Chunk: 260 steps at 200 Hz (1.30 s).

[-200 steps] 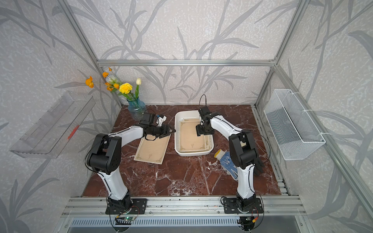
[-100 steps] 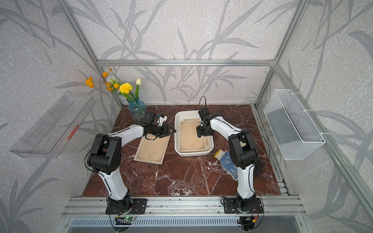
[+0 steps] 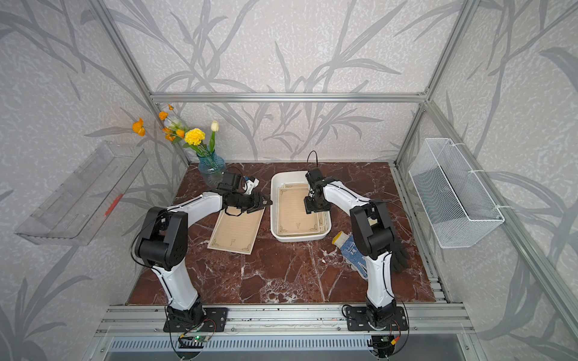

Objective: Take out the stationery paper from the storage box
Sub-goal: Pick up the stationery paper from the storage box.

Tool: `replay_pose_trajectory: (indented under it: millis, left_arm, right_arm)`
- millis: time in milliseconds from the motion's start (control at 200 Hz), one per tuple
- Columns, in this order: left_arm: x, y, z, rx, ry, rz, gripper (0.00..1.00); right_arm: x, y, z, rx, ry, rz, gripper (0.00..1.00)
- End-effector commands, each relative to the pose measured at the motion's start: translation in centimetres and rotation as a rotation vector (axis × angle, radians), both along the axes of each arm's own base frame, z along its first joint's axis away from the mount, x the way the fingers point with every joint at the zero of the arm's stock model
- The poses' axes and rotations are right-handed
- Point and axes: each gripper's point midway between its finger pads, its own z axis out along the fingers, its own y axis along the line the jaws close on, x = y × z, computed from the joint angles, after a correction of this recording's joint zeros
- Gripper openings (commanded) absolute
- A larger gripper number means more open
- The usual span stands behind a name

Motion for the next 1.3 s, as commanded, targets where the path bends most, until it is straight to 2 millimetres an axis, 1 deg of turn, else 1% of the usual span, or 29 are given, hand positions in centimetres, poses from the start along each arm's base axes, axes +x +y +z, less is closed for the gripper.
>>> replay_pose_trajectory:
  millis: [0, 195, 345, 515, 635, 785, 925, 1105, 1175, 1295]
  left_arm:
    - [0.3, -0.4, 1.5, -0.011, -0.026, -0.014, 0.62]
    - [0.3, -0.4, 1.5, -0.018, -0.024, -0.012, 0.62]
    - [0.3, -0.6, 1.4, -0.025, -0.017, -0.012, 0.61]
    - [0.2, -0.7, 1.5, -0.032, -0.015, -0.015, 0.61]
    - [0.1, -0.8, 1.5, -0.030, -0.015, -0.017, 0.61]
    - [0.0, -1.0, 1.3, -0.030, -0.009, -0.021, 0.61]
    - [-0.1, -1.3, 1.1, -0.034, 0.003, -0.027, 0.61]
    - [-0.3, -1.6, 1.1, -0.031, 0.007, -0.035, 0.61]
    - [-0.4, -1.7, 1.0, -0.031, 0.009, -0.038, 0.61]
    - [-0.4, -1.7, 1.0, -0.031, 0.010, -0.040, 0.61]
  right_arm:
    - [0.7, 0.4, -0.4, -0.033, -0.015, -0.003, 0.60]
    - [1.0, 0.3, -1.3, -0.076, -0.017, -0.017, 0.61]
    - [1.0, 0.2, -1.2, -0.101, -0.030, -0.021, 0.66]
    - [1.0, 0.4, -0.4, -0.116, -0.060, -0.019, 0.66]
    - [1.0, 0.3, -1.2, -0.120, -0.050, -0.026, 0.67]
    - [0.7, 0.8, -2.0, -0.095, -0.022, -0.036, 0.67]
    - [0.5, 1.3, -2.1, -0.060, -0.017, -0.048, 0.65]
    - [0.6, 1.5, -1.8, -0.034, -0.026, -0.066, 0.62]
    - [0.6, 1.3, -1.9, -0.033, -0.025, -0.088, 0.62]
    - [0.5, 0.9, -2.4, -0.024, -0.017, -0.123, 0.66]
